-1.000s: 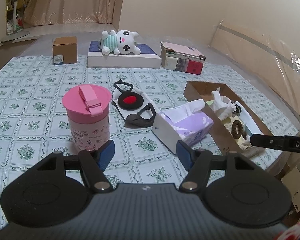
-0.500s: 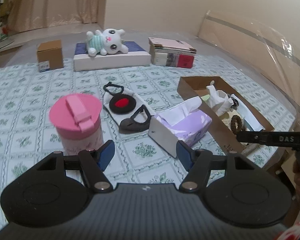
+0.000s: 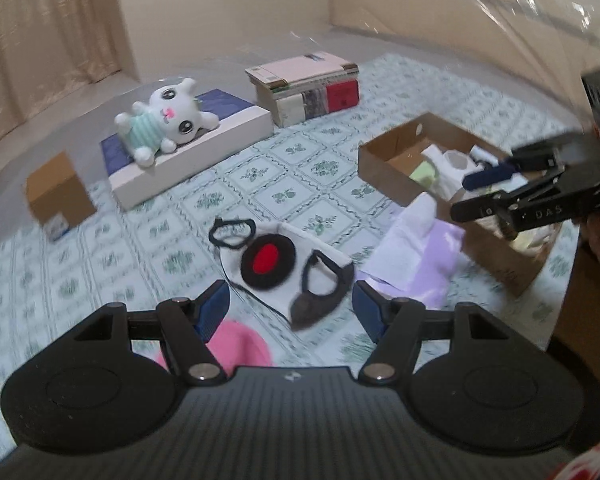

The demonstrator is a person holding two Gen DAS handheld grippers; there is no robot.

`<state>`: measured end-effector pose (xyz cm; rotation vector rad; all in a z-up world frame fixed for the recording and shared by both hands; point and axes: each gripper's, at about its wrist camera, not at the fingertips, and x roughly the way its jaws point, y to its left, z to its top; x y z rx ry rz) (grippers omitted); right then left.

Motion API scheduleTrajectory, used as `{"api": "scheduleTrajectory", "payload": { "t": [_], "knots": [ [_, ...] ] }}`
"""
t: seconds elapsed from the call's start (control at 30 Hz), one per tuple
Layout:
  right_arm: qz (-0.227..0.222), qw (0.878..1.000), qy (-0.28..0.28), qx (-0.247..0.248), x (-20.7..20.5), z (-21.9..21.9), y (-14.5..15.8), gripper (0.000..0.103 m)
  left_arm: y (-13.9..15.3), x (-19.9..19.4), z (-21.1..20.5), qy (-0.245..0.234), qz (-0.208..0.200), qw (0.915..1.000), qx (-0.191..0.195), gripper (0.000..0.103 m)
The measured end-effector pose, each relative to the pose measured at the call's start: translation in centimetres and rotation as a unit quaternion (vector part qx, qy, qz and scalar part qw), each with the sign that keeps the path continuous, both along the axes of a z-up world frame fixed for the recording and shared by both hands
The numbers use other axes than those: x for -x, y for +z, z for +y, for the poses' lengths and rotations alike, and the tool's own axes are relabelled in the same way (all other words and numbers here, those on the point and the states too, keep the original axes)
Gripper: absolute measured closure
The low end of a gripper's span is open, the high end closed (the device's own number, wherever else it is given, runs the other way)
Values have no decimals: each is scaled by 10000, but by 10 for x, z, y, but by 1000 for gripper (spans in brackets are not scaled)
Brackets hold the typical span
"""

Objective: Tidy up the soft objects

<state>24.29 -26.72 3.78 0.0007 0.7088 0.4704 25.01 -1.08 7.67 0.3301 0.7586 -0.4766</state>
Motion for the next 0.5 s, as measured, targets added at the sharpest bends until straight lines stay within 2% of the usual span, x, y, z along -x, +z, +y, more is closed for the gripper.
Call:
{"api": "scheduleTrajectory", "payload": {
  "t": [0.1, 0.23, 0.5],
  "knots": [
    [49, 9994, 300, 188, -27, 11, -1, 51, -4, -37, -3, -375, 208, 9984, -377, 39],
    [132, 9969, 634, 449, -64, 27, -9, 50, -22, -81, -10, -813, 574, 9914, -850, 39],
    [664, 9837, 1283, 1070, -138, 59, -42, 50, -68, -143, -27, -1515, 1423, 9691, -1326, 39]
  ]
}}
